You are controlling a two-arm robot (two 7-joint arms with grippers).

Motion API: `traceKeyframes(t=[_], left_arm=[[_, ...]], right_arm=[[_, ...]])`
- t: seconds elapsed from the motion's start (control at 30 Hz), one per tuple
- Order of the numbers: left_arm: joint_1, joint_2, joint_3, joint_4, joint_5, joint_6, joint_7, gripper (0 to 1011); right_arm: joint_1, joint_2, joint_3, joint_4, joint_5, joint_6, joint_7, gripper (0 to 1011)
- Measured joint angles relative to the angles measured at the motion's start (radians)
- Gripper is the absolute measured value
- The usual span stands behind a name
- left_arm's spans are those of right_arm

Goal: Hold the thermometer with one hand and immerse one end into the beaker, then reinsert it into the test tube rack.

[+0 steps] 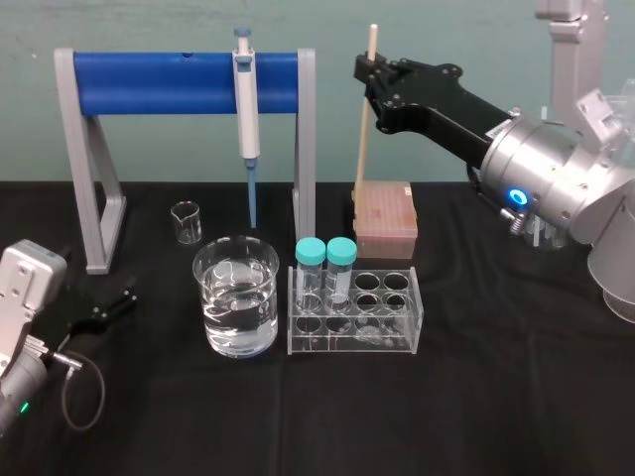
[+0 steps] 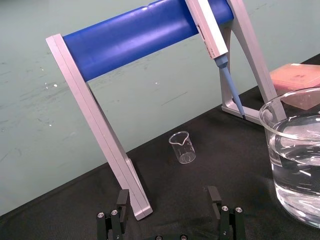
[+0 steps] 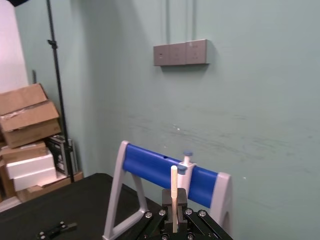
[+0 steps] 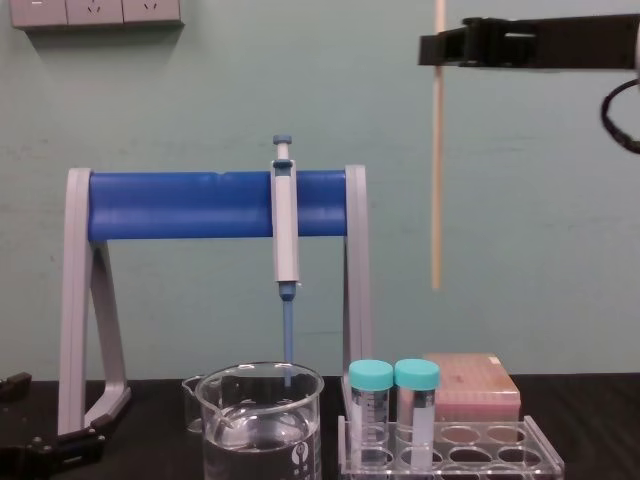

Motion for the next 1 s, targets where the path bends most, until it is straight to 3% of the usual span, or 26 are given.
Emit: traceKeyframes(t=[0.37,0.63,1.0], left_arm=[[0.0,0.0,0.0,0.0,0.0,0.0,0.0,1004],[0.0,0.0,0.0,0.0,0.0,0.0,0.0,1004],[0.0,0.0,0.0,0.0,0.0,0.0,0.0,1004]], right_arm=[[-0.06,0.028,0.062,-0.069,0.006,0.068,-0.034,55],[-0.119,0.054,0.102,-0.079,0.03,0.094,-0.043,55],[-0.174,0.055,0.112,-0.027,0.025,0.037,-0.035,55]])
